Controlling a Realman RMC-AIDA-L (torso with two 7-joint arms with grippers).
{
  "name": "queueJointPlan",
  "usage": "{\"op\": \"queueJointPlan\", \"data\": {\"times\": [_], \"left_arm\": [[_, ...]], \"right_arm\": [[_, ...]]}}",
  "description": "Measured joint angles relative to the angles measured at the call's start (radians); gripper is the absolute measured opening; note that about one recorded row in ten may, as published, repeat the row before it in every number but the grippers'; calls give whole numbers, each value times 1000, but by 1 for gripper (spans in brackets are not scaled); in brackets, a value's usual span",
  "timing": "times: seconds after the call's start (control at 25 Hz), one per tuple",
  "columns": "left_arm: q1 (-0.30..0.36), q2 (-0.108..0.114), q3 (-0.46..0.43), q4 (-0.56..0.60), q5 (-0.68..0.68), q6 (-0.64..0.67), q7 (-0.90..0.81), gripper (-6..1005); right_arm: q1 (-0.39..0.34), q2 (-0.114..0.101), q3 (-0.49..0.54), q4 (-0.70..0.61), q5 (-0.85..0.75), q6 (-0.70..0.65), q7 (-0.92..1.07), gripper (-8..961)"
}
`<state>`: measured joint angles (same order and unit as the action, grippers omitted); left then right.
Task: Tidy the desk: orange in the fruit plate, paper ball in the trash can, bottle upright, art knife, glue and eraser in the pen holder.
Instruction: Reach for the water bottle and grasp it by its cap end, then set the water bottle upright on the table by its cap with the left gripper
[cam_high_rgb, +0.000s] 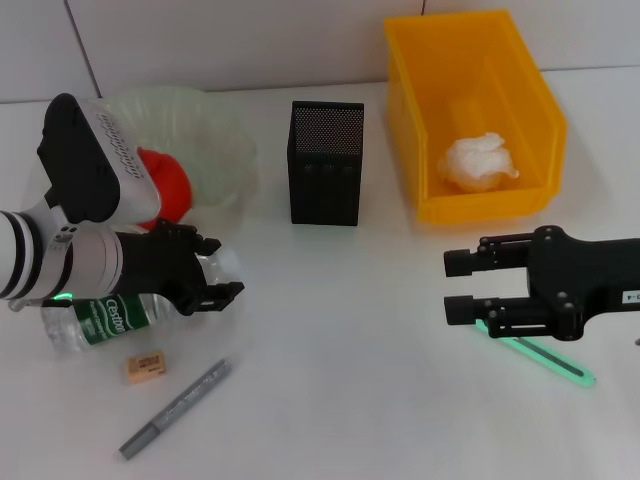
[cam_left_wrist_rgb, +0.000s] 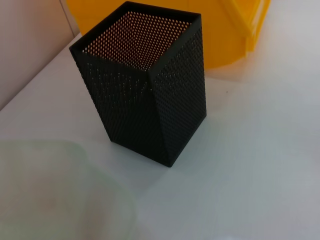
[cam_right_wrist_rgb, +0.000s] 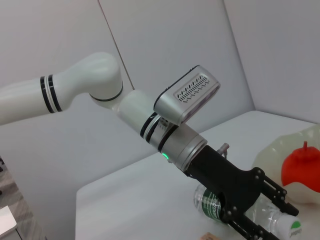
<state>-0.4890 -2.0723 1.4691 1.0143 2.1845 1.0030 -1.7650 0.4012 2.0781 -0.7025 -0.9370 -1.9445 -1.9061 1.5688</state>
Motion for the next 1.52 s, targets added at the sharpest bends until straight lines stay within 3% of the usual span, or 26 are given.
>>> {"op": "queueJointPlan", "data": {"times": [0.32,1.52], "left_arm": [[-4,-1,2,-10,30,-16,-23,562],[1,1,0,18,46,-4,-39,562]], "right_arm": [[-2,-1,0,1,10,-3,0,604],[6,-1,0,1,10,-4,0,604]]}}
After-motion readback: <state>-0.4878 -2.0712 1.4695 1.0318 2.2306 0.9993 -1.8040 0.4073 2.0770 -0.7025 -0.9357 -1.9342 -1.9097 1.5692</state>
